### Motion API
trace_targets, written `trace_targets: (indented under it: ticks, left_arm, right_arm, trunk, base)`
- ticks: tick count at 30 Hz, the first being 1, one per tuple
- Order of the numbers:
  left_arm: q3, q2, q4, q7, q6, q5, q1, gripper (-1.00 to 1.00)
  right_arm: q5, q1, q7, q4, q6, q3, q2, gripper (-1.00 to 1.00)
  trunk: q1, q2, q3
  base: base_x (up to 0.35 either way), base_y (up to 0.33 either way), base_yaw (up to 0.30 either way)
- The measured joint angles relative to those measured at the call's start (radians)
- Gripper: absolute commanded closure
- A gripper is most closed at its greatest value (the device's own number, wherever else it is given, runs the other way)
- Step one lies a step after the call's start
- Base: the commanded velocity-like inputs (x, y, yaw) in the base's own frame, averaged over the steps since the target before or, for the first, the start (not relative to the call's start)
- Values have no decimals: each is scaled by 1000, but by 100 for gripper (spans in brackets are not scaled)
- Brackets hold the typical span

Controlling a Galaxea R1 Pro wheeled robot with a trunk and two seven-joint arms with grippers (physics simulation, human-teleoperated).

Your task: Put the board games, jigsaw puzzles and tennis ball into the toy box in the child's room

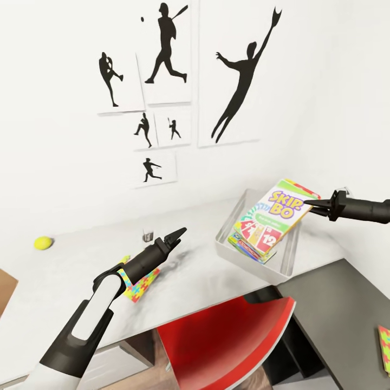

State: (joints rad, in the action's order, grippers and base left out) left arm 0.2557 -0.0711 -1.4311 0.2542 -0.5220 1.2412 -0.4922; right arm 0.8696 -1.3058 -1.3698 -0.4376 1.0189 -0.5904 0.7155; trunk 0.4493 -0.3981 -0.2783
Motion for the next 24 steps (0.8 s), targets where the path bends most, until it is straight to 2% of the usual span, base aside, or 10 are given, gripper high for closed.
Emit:
trace_targets:
  ticks: [11, 24]
  left_arm:
    - [0, 1, 0, 1, 7, -1, 1, -100]
    - [1, 2, 0, 1, 10, -1, 2, -100]
  right_arm:
    - [0, 2, 1, 0, 0, 0, -1, 100]
    - [0, 4, 1, 0, 0, 1, 0, 100]
  trunk:
    - [0, 0, 0]
    - [0, 0, 0]
  base:
    - [106, -136, 174]
    - [28, -32, 31]
